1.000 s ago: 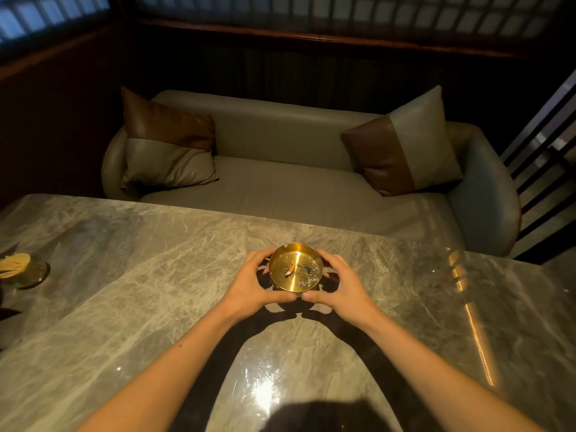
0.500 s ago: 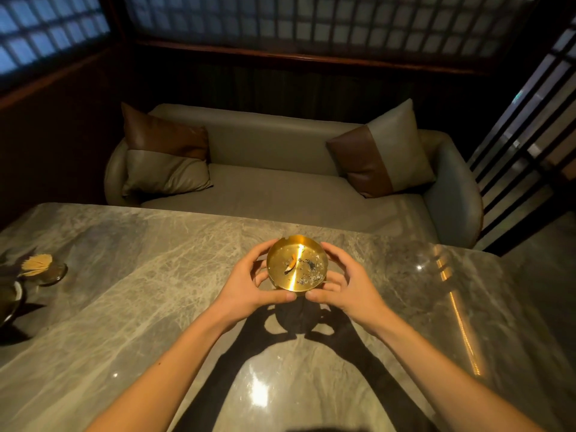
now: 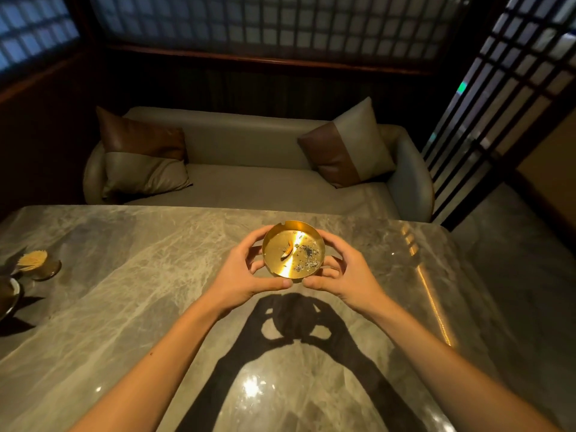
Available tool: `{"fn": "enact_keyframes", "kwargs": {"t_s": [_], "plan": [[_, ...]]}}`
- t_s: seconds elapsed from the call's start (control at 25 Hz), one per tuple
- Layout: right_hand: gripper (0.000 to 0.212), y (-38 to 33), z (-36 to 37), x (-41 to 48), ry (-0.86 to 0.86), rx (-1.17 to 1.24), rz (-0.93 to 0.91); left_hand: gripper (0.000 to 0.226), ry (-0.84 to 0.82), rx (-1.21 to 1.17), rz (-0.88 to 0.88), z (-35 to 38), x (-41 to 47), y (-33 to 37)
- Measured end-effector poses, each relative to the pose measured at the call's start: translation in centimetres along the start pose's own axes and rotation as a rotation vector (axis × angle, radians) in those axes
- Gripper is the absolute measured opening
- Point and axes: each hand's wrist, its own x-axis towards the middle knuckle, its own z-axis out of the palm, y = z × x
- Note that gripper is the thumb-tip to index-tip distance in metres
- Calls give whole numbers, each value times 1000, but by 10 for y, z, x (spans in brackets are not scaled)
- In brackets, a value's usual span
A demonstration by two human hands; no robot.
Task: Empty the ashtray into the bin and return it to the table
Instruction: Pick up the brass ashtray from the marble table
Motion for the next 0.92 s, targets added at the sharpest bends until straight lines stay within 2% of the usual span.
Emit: {"fn": "enact_keyframes", "kwargs": {"t_s": [0.48,0.64,0.92], "plan": [[89,-3,-77,-87,147,-309,-97,105,-81,167,71,97,-17,26],[85,-2,-129,-103,166,-359,-136,95,-91,230,111,146,-5,39],[86,22,-239,-123,164,-307,-146,93,-90,225,92,252,32,48]]}}
